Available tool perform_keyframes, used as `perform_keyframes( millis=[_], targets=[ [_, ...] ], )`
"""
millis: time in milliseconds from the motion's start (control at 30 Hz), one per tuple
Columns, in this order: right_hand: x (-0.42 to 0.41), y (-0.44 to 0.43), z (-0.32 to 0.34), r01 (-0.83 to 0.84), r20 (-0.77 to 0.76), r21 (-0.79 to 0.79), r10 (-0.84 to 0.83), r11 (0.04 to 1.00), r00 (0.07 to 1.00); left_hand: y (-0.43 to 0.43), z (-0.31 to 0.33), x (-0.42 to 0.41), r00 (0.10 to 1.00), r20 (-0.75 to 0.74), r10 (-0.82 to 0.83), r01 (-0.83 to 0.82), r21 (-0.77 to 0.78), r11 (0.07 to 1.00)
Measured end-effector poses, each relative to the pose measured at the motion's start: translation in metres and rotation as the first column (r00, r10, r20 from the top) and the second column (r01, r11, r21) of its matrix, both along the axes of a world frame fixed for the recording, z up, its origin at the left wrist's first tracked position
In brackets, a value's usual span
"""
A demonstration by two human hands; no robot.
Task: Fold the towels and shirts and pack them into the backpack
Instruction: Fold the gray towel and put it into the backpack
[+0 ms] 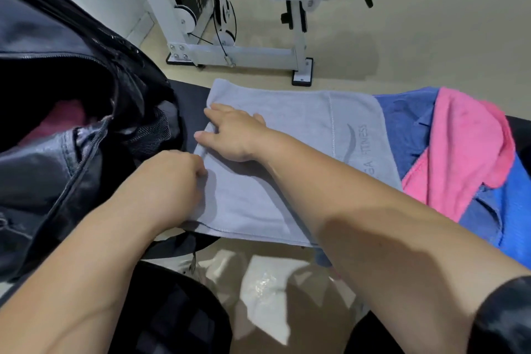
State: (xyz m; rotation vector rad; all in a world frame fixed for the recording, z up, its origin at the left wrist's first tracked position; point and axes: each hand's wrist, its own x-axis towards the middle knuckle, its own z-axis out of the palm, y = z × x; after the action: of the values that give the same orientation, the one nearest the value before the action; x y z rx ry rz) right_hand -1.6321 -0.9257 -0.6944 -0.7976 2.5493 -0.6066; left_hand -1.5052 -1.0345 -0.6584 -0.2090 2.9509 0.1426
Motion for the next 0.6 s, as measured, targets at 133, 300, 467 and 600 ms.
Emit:
perform_keyframes(
  millis=[133, 300, 467, 600],
  targets=[
    [-0.004, 0.020, 0.005, 0.008, 0.000, -0.115, -0.008, 0.993, 1.000, 0.003, 0.001, -0.007, 0.999, 0.038, 0.017, -0.015, -0.054, 0.998],
    [-0.012, 0.103, 0.029, 0.182, -0.114, -0.055, -0.187, 0.982, 0.976, 0.020, 0.004, -0.011, 0.991, -0.130, -0.032, 0.032, -0.007, 0.999],
    [-0.012, 0.186, 0.032, 0.344, -0.118, 0.075, -0.334, 0.936, 0.935, 0.081, 0.007, -0.007, 0.994, -0.079, -0.075, 0.106, 0.532, 0.840],
    [0.000, 0.202, 0.017, 0.282, -0.120, 0.158, -0.265, 0.946, 0.957, 0.131, -0.007, -0.003, 0.977, -0.128, -0.170, 0.212, 0.600, 0.771]
  ],
)
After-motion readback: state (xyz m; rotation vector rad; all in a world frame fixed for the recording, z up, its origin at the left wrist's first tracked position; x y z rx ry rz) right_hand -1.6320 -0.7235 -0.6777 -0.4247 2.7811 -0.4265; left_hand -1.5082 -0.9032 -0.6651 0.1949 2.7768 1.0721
